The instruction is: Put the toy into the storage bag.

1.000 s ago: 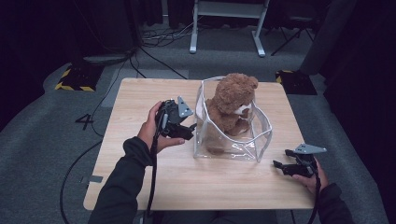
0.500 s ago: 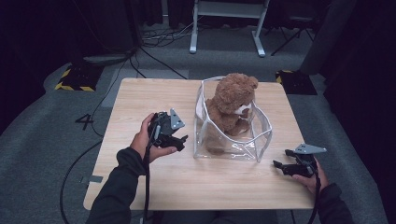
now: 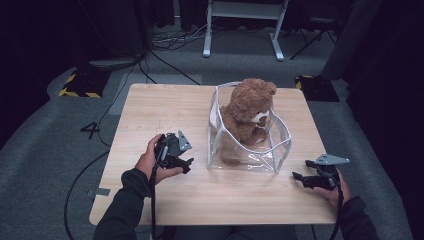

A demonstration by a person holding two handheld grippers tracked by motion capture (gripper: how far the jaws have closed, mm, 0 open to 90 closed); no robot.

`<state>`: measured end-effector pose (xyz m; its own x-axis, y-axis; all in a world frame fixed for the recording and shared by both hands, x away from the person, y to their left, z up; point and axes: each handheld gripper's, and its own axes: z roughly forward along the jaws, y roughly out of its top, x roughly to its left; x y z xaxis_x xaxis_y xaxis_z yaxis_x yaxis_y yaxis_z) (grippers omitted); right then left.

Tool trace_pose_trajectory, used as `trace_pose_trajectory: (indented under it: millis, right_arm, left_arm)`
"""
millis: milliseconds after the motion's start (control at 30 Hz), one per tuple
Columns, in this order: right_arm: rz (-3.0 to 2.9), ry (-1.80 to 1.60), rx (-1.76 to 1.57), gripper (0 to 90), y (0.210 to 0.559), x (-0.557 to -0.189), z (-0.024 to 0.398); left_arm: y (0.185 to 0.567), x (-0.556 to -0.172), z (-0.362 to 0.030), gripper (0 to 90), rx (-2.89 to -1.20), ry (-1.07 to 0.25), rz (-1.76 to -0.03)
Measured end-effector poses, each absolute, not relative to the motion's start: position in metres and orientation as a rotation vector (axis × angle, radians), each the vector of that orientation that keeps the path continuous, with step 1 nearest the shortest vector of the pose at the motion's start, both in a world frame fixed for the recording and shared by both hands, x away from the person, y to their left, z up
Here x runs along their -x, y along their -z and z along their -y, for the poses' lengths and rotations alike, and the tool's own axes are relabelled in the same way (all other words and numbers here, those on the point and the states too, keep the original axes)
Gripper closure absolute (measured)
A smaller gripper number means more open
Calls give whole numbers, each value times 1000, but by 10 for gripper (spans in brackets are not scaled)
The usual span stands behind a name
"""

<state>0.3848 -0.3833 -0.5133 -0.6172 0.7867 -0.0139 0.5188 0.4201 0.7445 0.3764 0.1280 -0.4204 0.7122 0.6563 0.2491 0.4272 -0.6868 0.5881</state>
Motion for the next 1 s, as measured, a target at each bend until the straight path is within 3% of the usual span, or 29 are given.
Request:
trace_pose_trajectory:
  millis: [467, 1000]
  right_arm:
    - [-2319, -1026, -1120, 198, 513, -385, 383]
    - [-2318, -1026, -1119, 198, 513, -385, 383]
  left_arm:
    - [455, -367, -155, 171, -2453, -614, -892]
    - [488, -353, -187, 171, -2304, -530, -1011]
